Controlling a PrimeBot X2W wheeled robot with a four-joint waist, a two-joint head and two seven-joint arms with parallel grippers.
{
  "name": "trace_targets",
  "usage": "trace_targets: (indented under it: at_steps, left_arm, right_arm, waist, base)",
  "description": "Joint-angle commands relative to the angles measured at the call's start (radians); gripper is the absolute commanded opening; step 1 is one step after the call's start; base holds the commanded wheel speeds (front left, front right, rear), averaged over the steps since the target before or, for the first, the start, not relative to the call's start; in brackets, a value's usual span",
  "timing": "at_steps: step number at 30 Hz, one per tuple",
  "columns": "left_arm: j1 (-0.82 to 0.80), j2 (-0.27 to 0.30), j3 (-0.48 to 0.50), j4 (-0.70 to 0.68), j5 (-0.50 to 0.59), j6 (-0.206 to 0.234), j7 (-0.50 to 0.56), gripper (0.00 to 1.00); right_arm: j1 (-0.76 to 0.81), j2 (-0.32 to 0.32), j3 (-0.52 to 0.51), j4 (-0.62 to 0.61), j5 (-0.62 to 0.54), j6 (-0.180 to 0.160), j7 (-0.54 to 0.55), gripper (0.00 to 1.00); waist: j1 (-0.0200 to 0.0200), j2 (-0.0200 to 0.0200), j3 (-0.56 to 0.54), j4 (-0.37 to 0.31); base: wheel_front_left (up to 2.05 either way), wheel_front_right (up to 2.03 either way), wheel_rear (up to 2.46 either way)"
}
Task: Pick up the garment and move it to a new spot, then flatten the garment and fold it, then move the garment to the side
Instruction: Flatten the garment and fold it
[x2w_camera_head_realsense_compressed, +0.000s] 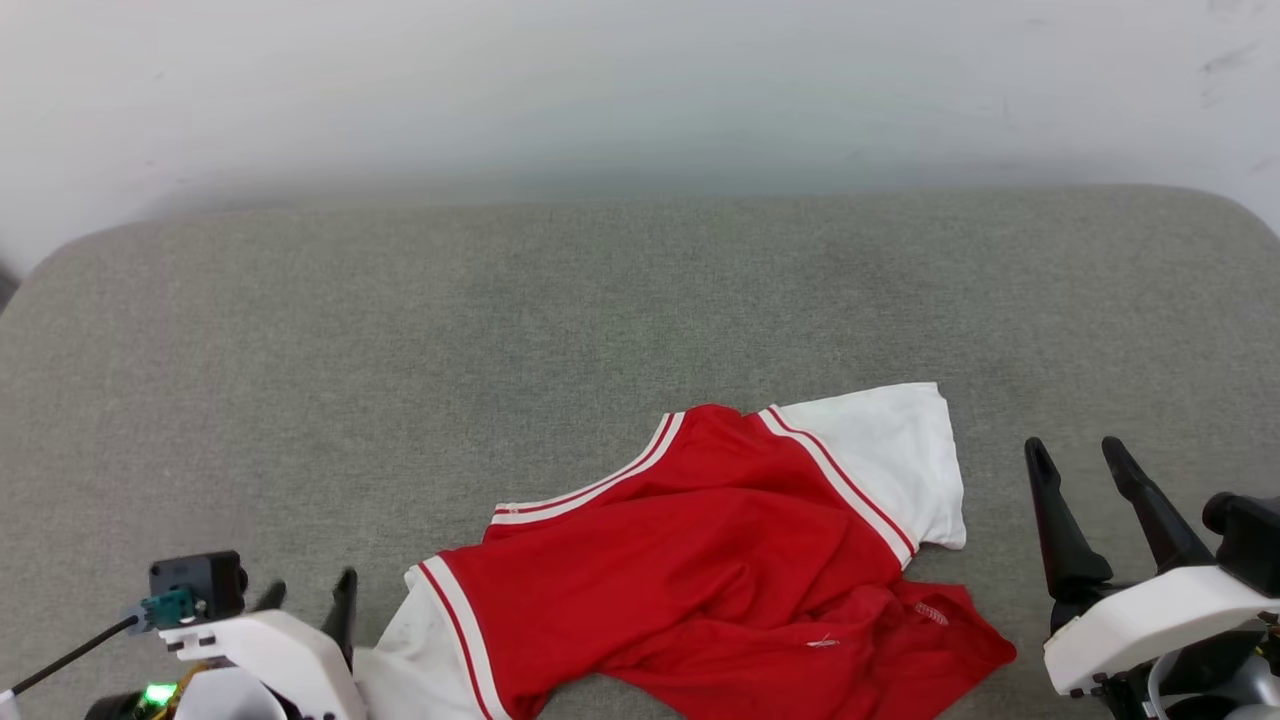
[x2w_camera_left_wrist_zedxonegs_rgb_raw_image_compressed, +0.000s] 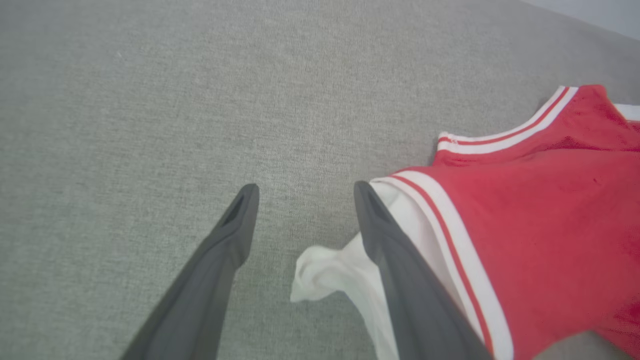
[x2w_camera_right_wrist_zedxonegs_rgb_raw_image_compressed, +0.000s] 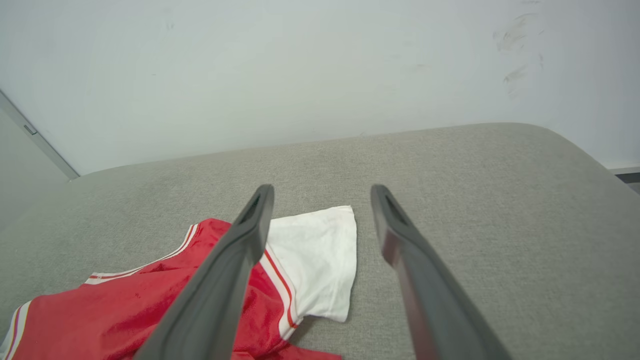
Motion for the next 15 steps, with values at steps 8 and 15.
trace_targets:
  at_steps: [8,15]
  left_arm:
    - [-0.036,-0.039,0.028,-0.085,0.107,0.067,-0.199,1.0]
    - [-0.046,-0.068,0.001,-0.154,0.206,0.108,-0.317,1.0]
  right_arm:
    - [0.027,0.002,-0.027,0.003,0.01,0.0,0.0,1.0]
    - [0.011,0.002,-0.066,0.035,0.015,0.0,0.029,1.0]
  waist:
    - [0.0,0.0,-0.031,-0.011]
    - [0.0,0.0,-0.035,-0.015]
  base:
    - [0.0,0.0,0.0]
    - [0.0,0.0,0.0]
